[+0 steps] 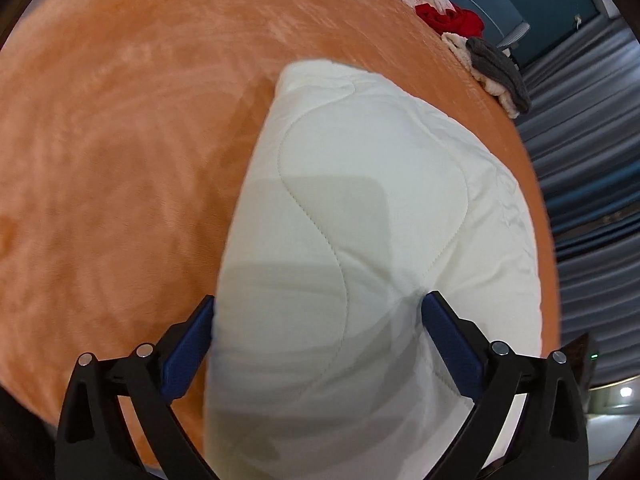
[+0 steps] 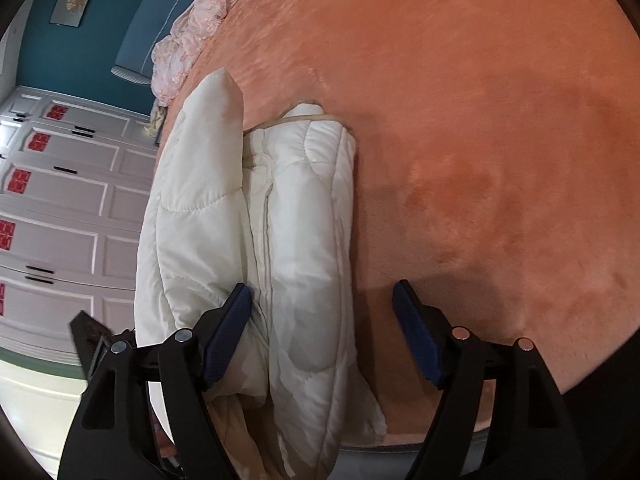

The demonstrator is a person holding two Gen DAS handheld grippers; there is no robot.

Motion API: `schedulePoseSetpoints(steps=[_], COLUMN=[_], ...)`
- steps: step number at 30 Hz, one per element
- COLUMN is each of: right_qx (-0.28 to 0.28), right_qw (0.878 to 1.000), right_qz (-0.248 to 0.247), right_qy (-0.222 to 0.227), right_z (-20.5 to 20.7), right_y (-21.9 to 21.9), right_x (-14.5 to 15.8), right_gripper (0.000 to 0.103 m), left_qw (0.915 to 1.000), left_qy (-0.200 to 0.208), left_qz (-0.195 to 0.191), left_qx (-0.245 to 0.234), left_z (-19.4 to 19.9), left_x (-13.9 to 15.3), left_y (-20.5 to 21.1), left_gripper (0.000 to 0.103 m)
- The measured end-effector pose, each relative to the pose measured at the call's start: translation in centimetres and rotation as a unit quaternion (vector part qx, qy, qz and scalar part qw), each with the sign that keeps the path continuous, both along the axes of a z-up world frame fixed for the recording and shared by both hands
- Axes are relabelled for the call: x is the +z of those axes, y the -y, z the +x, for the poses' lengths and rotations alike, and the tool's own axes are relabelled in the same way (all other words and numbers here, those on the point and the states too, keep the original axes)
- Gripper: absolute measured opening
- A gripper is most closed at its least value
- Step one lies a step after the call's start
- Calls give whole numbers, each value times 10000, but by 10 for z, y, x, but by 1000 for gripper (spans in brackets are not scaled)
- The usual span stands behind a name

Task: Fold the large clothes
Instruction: 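Grasp the cream jacket bundle with both grippers and lift it off the bed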

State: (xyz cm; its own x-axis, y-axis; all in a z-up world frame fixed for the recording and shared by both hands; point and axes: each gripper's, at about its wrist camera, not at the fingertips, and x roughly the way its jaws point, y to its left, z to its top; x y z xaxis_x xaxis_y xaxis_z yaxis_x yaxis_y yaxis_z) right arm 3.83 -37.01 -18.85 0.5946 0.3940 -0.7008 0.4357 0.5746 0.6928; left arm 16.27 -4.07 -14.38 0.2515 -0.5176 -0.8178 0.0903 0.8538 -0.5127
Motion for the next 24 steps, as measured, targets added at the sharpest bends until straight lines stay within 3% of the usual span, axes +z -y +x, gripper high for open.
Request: schedulePoseSetpoints(steps=[5, 9, 11, 14, 19, 24], right_qx=[43, 119, 190, 343, 525, 484], right_qw=[9992, 9979, 9984, 9991, 9926, 9842], right_qz=[374, 598, 493, 49, -1035, -1573], right_qy=[145, 197, 210, 244, 346, 647], right_z=[10, 20, 24, 29, 31, 14], right_y=[-3, -7, -10, -18, -36, -43], right_x=[-6, -11, -8, 9, 55, 96], right_gripper=[71, 60, 42, 20, 15, 15], left_qw=[9973, 9990, 9997, 9984, 9900, 9807], left_qy=[-335, -143, 47, 444, 1058, 1575], left_qz=[-643, -422, -193, 152, 651, 808], left_qx=[99, -18, -116, -311, -673, -834], left_z=[7, 2, -1, -9, -23, -36], left_x=[-17, -6, 4, 23, 54, 93], left_y=[-11, -1, 7, 18, 31, 38], left_gripper=[98, 97, 93, 82, 62, 57])
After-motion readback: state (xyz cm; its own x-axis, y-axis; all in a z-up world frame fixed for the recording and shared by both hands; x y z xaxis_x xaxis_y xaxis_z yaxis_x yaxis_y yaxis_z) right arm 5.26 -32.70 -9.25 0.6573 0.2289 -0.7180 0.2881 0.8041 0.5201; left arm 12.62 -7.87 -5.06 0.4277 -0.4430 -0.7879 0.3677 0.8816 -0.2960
